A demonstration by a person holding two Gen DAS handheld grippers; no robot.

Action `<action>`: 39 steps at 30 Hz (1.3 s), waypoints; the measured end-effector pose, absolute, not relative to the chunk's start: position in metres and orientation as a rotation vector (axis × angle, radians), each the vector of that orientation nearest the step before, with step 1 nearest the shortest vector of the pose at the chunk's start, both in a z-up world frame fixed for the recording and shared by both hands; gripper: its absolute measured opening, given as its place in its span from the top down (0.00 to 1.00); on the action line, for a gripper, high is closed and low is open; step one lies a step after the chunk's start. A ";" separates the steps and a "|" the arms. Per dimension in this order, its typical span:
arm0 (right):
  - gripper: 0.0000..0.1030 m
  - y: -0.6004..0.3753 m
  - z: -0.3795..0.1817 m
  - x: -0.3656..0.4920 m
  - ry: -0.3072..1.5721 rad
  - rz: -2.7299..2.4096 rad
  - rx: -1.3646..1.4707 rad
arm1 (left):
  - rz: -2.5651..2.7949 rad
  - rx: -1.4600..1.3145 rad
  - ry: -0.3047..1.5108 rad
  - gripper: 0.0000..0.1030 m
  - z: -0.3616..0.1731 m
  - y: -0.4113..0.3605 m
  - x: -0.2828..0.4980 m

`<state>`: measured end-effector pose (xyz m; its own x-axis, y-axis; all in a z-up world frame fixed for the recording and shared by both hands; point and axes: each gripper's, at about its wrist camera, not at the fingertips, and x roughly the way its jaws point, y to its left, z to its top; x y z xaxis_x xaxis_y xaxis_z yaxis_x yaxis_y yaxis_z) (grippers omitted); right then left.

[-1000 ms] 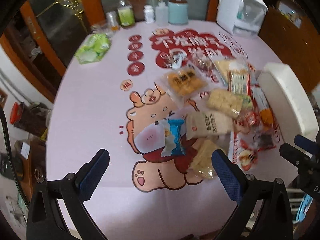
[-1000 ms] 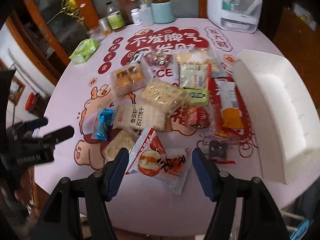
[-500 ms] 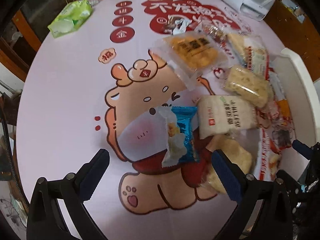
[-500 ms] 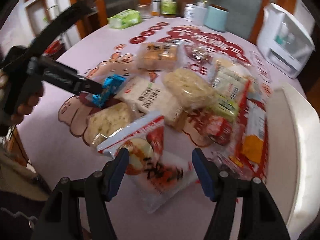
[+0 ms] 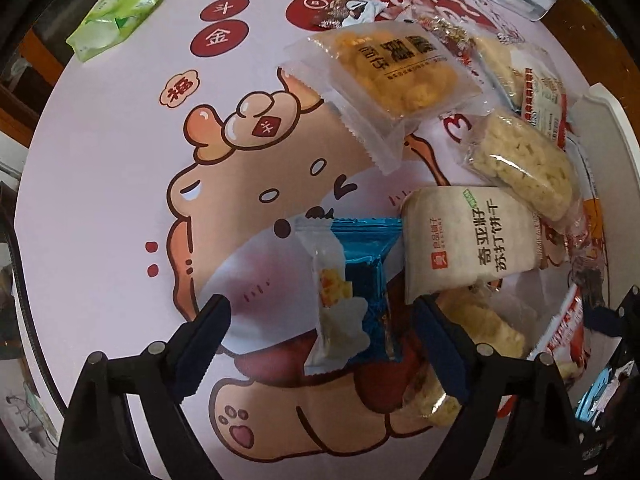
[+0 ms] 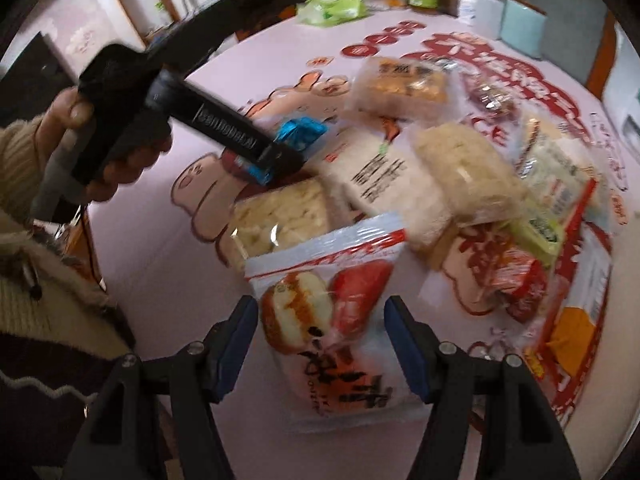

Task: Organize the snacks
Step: 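Grasp the blue biscuit packet with the left tool while the right tool grasps the red-printed bread bag, then carry both packets into the white tray and open both tools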

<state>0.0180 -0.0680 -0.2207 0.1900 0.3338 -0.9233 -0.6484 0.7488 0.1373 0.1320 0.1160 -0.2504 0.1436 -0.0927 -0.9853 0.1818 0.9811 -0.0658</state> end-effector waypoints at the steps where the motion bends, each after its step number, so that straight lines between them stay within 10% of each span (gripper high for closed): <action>1: 0.36 -0.066 -0.225 0.017 1.205 0.700 -0.337 | -0.198 0.075 1.419 0.18 -0.252 0.115 0.133; 6: 0.54 -0.062 -0.231 0.016 1.205 0.680 -0.352 | -0.210 0.093 1.412 0.28 -0.255 0.112 0.138; 11: 0.57 -0.073 -0.220 0.019 1.172 0.594 -0.259 | -0.200 0.158 1.386 0.69 -0.248 0.100 0.137; 39: 0.57 -0.325 -0.051 -0.016 0.818 -0.160 0.326 | -0.638 0.268 0.986 0.72 -0.072 -0.117 0.070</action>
<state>-0.0159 -0.3247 -0.0513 0.6753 -0.0147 -0.7374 0.2642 0.9383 0.2232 0.0700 -0.1167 -0.0717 0.3900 -0.3772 -0.8400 0.6114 0.7882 -0.0701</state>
